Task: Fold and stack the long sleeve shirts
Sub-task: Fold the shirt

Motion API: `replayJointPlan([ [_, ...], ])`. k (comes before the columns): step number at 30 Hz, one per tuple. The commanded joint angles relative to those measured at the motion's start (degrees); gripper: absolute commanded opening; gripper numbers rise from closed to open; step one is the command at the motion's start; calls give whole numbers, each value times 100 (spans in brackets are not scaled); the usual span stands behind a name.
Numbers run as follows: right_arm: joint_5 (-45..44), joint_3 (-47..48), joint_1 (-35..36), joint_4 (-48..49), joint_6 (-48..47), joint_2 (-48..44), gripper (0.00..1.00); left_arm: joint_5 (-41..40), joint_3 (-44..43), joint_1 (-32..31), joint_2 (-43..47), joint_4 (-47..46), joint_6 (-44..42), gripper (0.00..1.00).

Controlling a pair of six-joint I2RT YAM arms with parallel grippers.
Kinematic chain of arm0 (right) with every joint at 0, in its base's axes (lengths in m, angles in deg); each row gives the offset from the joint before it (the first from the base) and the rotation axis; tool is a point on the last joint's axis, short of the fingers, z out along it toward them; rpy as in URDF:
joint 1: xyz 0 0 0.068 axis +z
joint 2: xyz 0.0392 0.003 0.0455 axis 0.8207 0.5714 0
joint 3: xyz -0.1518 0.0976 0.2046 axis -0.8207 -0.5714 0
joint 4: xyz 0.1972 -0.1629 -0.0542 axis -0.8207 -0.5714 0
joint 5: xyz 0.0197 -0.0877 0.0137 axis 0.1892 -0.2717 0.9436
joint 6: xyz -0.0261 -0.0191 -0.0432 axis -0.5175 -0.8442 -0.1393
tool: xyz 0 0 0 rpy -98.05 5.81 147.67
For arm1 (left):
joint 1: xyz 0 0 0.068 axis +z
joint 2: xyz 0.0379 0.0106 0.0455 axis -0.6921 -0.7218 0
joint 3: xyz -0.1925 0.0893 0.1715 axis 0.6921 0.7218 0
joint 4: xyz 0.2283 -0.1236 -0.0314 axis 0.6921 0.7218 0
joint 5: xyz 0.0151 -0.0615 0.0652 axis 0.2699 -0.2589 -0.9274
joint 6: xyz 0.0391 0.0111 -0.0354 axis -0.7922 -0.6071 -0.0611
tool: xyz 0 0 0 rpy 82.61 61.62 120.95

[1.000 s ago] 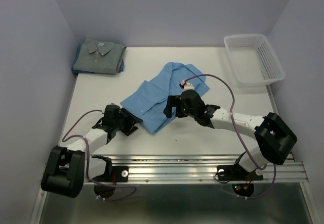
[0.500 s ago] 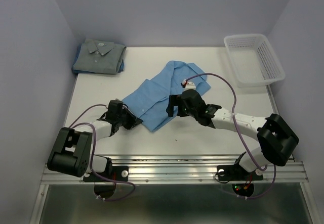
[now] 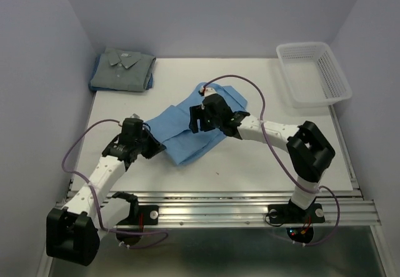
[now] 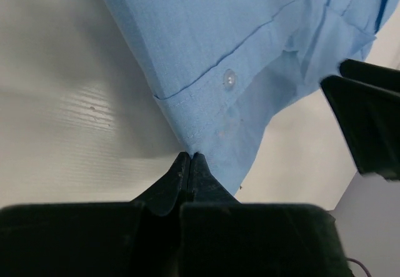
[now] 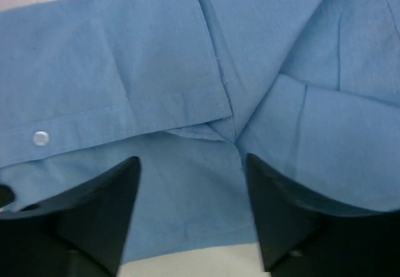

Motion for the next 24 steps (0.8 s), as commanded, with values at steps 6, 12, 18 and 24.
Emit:
replayJointPlan([
  [6,586,925,-1,12,-324,1017,13,-63,-1335,-28,510,1552,-473,0],
  [12,1675,1066,77,337,-360,1561,10,7,-2143,-28,405,1852,-763,0],
  [18,2045,979,394,381,-430,1834,7,147,-2908,-28,80,1817,-1009,0],
  [24,2598,645,632,671,-334,1729,6,674,-2936,-55,-219,1098,-1071,0],
])
